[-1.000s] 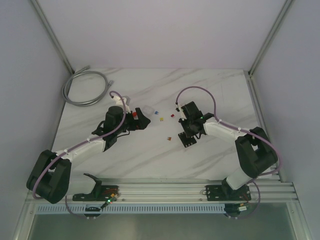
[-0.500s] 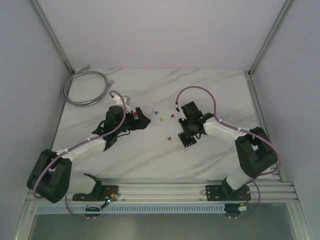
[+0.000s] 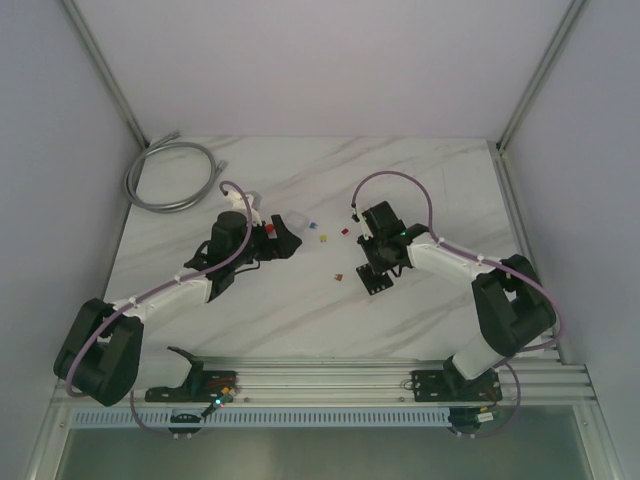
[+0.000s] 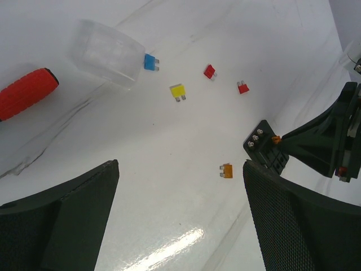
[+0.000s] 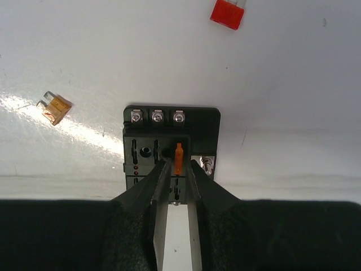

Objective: Snap on the fuse box
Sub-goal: Install the fuse at the fuse box base.

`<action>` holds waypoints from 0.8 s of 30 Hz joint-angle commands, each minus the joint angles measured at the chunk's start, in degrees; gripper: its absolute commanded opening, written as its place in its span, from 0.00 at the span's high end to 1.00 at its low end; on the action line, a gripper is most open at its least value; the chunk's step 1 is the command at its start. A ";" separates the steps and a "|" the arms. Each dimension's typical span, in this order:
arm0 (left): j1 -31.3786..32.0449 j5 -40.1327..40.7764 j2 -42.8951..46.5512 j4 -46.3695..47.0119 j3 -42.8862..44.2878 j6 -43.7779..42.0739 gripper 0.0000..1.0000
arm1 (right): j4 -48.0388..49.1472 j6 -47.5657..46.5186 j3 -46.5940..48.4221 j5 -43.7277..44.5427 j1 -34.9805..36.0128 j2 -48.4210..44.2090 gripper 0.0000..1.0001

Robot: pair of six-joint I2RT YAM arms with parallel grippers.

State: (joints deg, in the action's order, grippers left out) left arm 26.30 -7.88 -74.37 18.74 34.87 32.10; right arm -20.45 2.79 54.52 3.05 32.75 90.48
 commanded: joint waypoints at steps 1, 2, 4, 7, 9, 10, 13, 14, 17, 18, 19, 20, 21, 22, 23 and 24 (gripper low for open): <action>-0.29 -0.83 0.27 -0.14 1.33 0.27 0.00 | -1.64 0.25 2.86 0.17 0.39 -0.16 0.77; -0.29 -0.82 0.28 -0.11 1.34 0.25 0.00 | -1.74 0.25 3.11 0.18 0.43 0.11 0.78; -0.28 -0.87 0.21 -0.12 1.34 0.25 0.00 | -2.00 0.17 3.54 0.08 0.45 0.55 0.81; -0.29 -0.98 0.19 -0.16 1.34 0.23 0.00 | -2.39 0.16 4.05 0.13 0.31 1.47 0.85; -0.23 -1.00 0.19 -0.13 1.29 0.25 0.00 | -3.15 0.28 4.46 0.19 0.27 2.49 0.87; -0.22 -1.09 0.19 -0.12 1.33 0.25 0.00 | -3.63 0.37 4.63 0.08 0.16 2.96 0.88; -0.29 -1.17 0.27 -0.13 1.30 0.17 0.00 | -4.64 0.47 4.89 -0.72 0.17 4.21 0.88; -0.29 -1.25 0.28 -0.18 1.23 0.16 0.00 | -4.75 0.47 4.89 -0.97 0.19 4.40 0.88; -0.29 -1.26 0.28 -0.11 1.25 0.16 0.00 | -5.19 0.47 4.96 -1.37 0.15 4.78 0.92; -0.29 -1.26 0.30 -0.12 1.24 0.16 0.00 | -5.20 0.48 5.03 -1.38 0.16 4.83 0.94; -0.29 -1.31 0.28 -0.13 1.23 0.16 0.00 | -5.39 0.59 5.11 -1.12 0.20 5.00 0.95; -0.29 -1.30 0.35 -0.11 1.23 0.20 0.00 | -5.60 0.60 5.15 -0.85 0.13 5.24 0.96; -0.29 -1.33 0.36 -0.13 1.25 0.21 0.00 | -5.91 0.61 5.23 -0.59 0.04 5.46 0.96; -0.30 -1.29 0.43 -0.13 1.24 0.24 0.00 | -6.33 0.64 5.27 -0.34 0.07 5.82 0.98; -0.33 -1.33 0.45 -0.12 1.24 0.25 0.00 | -6.78 0.56 5.26 -0.22 0.11 6.10 0.99; -0.29 -1.29 0.53 -0.13 1.20 0.18 0.00 | -7.10 0.55 5.06 -0.17 0.00 6.31 1.00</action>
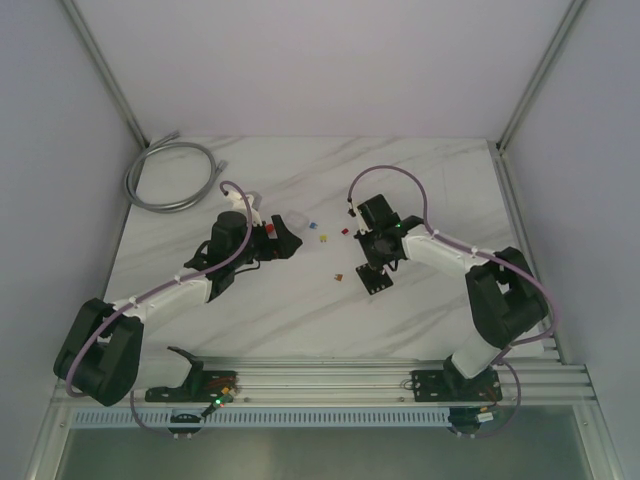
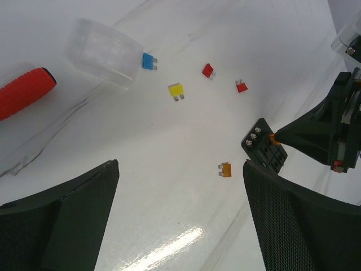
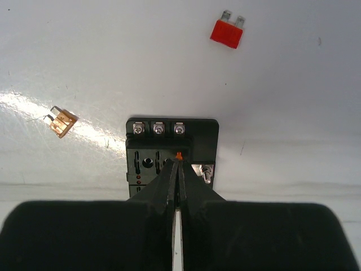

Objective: Snap on the fuse box
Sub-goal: Install the fuse at the fuse box base.

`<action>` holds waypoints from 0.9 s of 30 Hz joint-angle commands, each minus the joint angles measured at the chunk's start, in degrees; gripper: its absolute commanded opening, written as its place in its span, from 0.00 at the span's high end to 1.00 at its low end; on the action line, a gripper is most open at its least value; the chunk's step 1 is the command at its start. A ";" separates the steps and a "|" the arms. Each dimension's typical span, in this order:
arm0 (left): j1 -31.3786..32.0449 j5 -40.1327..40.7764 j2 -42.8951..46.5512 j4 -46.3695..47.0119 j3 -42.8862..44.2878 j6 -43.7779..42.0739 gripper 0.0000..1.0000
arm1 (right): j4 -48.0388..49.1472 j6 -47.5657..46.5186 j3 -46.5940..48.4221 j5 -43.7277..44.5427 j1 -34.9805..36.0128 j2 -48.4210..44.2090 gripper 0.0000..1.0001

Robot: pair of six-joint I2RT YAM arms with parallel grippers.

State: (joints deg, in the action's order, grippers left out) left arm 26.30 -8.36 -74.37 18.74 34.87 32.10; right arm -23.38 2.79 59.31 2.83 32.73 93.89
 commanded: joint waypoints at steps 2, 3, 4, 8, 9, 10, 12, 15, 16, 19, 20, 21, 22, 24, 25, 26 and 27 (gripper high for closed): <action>-0.28 -0.75 0.63 -0.16 1.25 0.29 0.00 | -4.94 0.56 -0.20 0.13 0.04 3.16 1.00; -0.29 -0.78 0.70 -0.16 1.21 0.25 0.00 | -5.50 0.67 -0.47 0.14 0.01 3.30 1.00; -0.29 -0.78 0.71 -0.12 1.12 0.23 0.00 | -6.06 0.91 -0.92 0.34 0.00 3.39 1.00; -0.29 -0.63 0.67 -0.18 1.23 0.31 0.00 | -8.79 2.37 -2.67 0.92 0.05 2.96 1.00; -0.29 -0.68 0.63 -0.13 1.18 0.33 0.00 | -9.57 2.85 -2.97 1.61 0.05 2.84 1.00; -0.29 -0.71 0.56 -0.11 1.26 0.33 0.00 | -10.42 3.34 -3.26 2.10 0.12 2.88 1.00; -0.29 -0.78 0.54 -0.15 1.25 0.42 0.00 | -11.99 4.00 -3.57 2.80 0.10 3.16 1.00; -0.31 -0.71 0.78 -0.11 1.20 0.51 0.00 | -13.70 4.87 -3.29 3.34 0.29 3.18 1.00; -0.27 -0.64 0.99 -0.16 1.20 0.55 0.00 | -13.83 5.11 -3.06 3.13 0.49 2.78 1.00; -0.30 -0.46 1.45 -0.11 1.08 0.59 0.00 | -14.08 6.21 -1.58 2.07 1.02 0.85 1.00; -0.29 -0.49 1.54 -0.18 1.00 0.64 0.00 | -14.19 6.59 -0.64 1.79 1.30 0.33 1.00; -0.29 -0.51 1.59 -0.12 1.02 0.68 0.00 | -14.25 6.99 -0.15 1.75 1.49 -0.20 0.99; -0.29 -0.47 1.67 -0.15 1.07 0.67 0.00 | -14.33 7.45 0.70 1.75 1.62 -0.52 0.96; -0.29 -0.58 1.76 -0.12 1.03 0.77 0.00 | -14.22 8.56 1.95 2.31 1.78 -1.16 0.91; -0.29 -0.57 1.81 -0.07 1.08 0.72 0.00 | -14.34 8.97 2.61 2.57 1.85 -1.38 0.89; -0.29 -0.65 1.84 -0.10 1.07 0.83 0.00 | -14.29 9.37 3.30 2.76 1.86 -1.65 0.87; -0.28 -0.74 1.92 -0.11 1.06 0.85 0.00 | -14.29 9.81 3.83 2.94 1.95 -1.92 0.85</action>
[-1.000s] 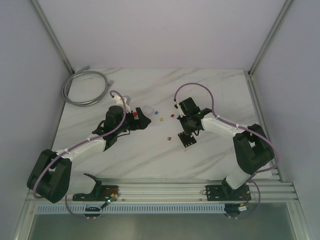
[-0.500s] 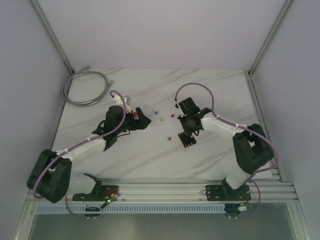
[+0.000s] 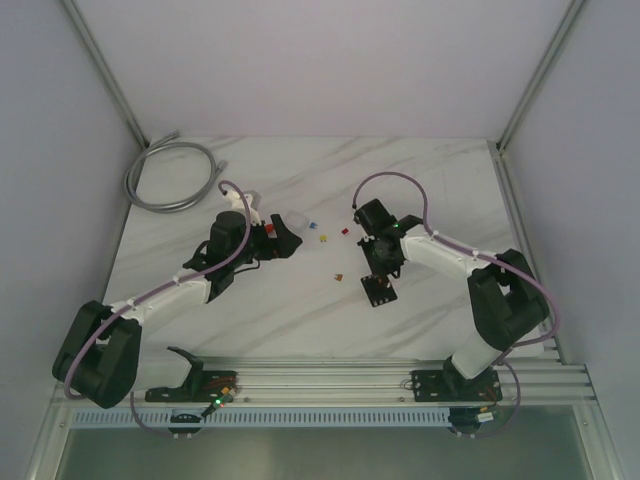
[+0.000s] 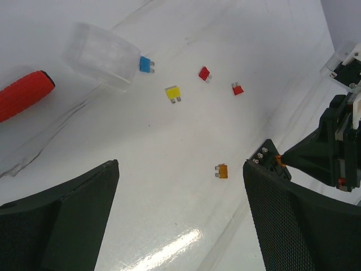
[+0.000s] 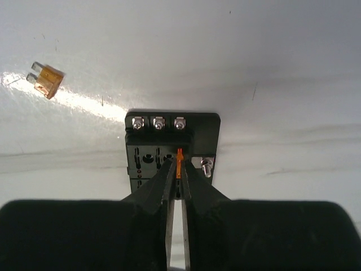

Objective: Snap on the fuse box
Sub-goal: Install the fuse at the fuse box base.

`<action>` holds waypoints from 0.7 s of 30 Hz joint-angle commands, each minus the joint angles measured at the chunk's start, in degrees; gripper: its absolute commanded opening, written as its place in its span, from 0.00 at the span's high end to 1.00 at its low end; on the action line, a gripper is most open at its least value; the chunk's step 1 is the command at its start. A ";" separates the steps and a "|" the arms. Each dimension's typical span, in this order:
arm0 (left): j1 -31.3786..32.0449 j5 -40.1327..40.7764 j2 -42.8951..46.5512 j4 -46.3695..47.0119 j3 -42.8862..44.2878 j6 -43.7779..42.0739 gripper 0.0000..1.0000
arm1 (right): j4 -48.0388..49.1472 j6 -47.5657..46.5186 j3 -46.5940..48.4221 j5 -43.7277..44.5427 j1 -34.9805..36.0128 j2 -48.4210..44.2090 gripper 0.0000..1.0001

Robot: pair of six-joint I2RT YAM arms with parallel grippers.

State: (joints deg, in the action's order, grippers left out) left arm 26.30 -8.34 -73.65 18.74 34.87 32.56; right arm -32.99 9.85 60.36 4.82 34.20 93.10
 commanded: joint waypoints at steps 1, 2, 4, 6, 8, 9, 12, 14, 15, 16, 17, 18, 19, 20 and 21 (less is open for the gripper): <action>-0.29 -0.87 1.29 -0.14 1.07 0.43 0.00 | -4.56 3.27 3.25 1.12 0.45 -1.39 0.84; -0.30 -0.88 1.39 -0.12 0.98 0.46 0.00 | -4.66 3.67 3.61 1.31 0.45 -1.64 0.82; -0.29 -0.85 1.55 -0.17 0.92 0.49 0.00 | -5.10 4.30 3.94 1.45 0.43 -1.82 0.80; -0.29 -0.85 1.61 -0.11 0.86 0.45 0.00 | -5.88 4.88 3.97 1.88 0.35 -1.59 0.79; -0.29 -0.95 1.58 -0.11 0.79 0.40 0.00 | -6.10 5.09 3.76 1.70 0.24 -1.16 0.78; -0.29 -1.05 1.58 -0.11 0.81 0.40 0.00 | -6.12 5.02 3.72 1.30 0.18 -0.98 0.79; -0.29 -1.33 1.40 -0.11 0.93 0.40 0.00 | -6.01 5.09 4.04 0.20 0.14 0.07 0.79; -0.29 -1.44 1.40 -0.11 0.94 0.41 0.00 | -6.03 5.09 4.25 -0.14 0.09 0.54 0.80; -0.28 -1.39 1.47 -0.10 0.91 0.40 0.00 | -5.99 5.09 4.28 -0.10 0.16 0.69 0.80; -0.29 -1.36 1.48 -0.11 0.83 0.30 0.00 | -6.04 5.09 4.21 -0.09 0.01 0.82 0.81; -0.29 -1.39 1.49 -0.12 0.85 0.36 0.00 | -6.01 5.09 4.17 -0.04 -0.07 0.93 0.81; -0.29 -1.45 1.41 -0.11 0.89 0.32 0.00 | -5.98 5.09 4.01 -0.01 -0.11 1.02 0.81; -0.29 -1.52 1.40 -0.05 0.90 0.39 0.00 | -6.02 5.17 3.79 0.09 -0.24 1.21 0.82; -0.29 -1.61 1.28 -0.09 0.90 0.40 0.00 | -6.01 5.18 3.64 0.01 -0.25 1.39 0.82; -0.29 -1.78 1.19 -0.07 0.90 0.40 0.00 | -5.96 5.18 3.52 -0.08 -0.21 1.56 0.82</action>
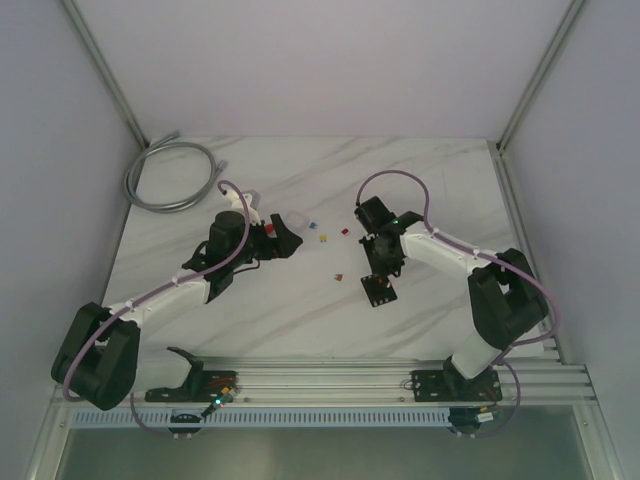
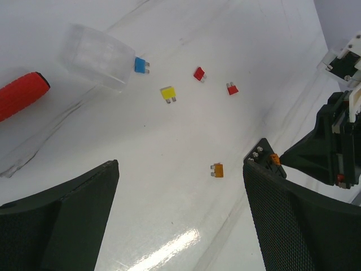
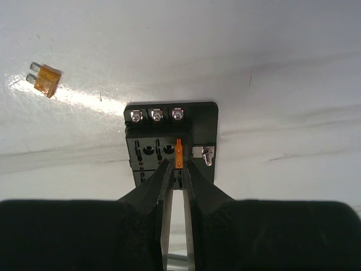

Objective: Snap on the fuse box
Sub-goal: Install the fuse at the fuse box base.

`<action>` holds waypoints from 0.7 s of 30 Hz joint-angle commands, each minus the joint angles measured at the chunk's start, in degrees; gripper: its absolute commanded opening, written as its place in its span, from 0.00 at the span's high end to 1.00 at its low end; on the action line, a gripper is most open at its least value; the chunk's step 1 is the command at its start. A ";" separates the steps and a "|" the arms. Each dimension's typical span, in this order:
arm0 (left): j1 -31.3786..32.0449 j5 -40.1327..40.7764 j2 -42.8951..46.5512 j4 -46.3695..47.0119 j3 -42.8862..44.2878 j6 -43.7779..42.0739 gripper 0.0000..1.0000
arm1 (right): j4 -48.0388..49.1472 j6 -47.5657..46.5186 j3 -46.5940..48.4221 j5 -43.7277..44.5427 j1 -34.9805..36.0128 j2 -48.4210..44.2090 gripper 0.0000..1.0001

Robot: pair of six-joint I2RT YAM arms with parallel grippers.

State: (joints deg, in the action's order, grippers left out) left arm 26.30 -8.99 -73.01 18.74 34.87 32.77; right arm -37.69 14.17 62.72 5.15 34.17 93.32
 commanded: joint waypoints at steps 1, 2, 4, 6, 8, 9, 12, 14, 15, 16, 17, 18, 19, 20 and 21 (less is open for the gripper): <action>-0.29 -1.16 0.51 -0.05 0.87 0.26 0.00 | -1.21 0.86 1.03 -0.40 -0.22 1.46 0.82; -0.29 -1.12 0.46 -0.09 0.94 0.27 0.00 | -1.12 0.86 0.96 -0.46 -0.24 1.49 0.83; -0.29 -1.22 0.42 0.06 0.97 0.27 0.00 | -0.92 0.77 0.84 -0.61 -0.25 1.68 0.83; -0.28 -1.28 0.50 0.04 0.92 0.28 0.00 | -0.75 0.77 0.72 -0.88 -0.22 1.94 0.84; -0.29 -1.22 0.59 0.02 0.82 0.26 0.00 | -0.80 0.61 0.59 -1.21 -0.16 2.33 0.85; -0.29 -1.25 0.59 0.05 0.85 0.25 0.00 | -0.84 0.59 0.49 -1.39 -0.19 2.50 0.86; -0.29 -1.25 0.59 0.03 0.88 0.28 0.00 | -0.87 0.72 -0.21 -1.66 -0.26 2.82 0.91; -0.28 -1.28 0.64 0.01 0.89 0.28 0.00 | -0.89 0.85 -0.80 -1.73 -0.39 3.04 0.94; -0.29 -1.22 0.67 0.05 0.90 0.31 0.00 | -0.97 0.85 -1.10 -1.82 -0.51 3.15 0.96; -0.25 -1.23 0.68 0.05 0.90 0.30 0.00 | -1.10 0.85 -1.44 -1.89 -0.63 3.18 0.98; -0.28 -1.24 0.68 0.05 0.90 0.29 0.00 | -1.20 0.86 -1.80 -1.92 -0.68 3.33 1.00; -0.29 -1.19 0.68 0.05 0.90 0.31 0.00 | -1.28 0.86 -2.26 -1.90 -0.77 3.51 1.00; -0.25 -1.13 0.68 0.04 0.85 0.35 0.00 | -1.37 0.84 -2.64 -1.70 -0.90 3.72 1.00; -0.28 -1.12 0.68 0.03 0.89 0.37 0.00 | -1.49 0.85 -3.09 -1.35 -0.98 4.02 1.00; -0.27 -1.13 0.68 0.06 0.89 0.36 0.00 | -1.60 0.85 -3.66 -1.14 -1.09 4.30 1.00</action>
State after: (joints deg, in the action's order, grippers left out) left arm 26.30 -9.21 -73.01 18.74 34.87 32.95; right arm -37.47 14.41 62.43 4.05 33.56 95.02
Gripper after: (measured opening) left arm 0.998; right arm 0.056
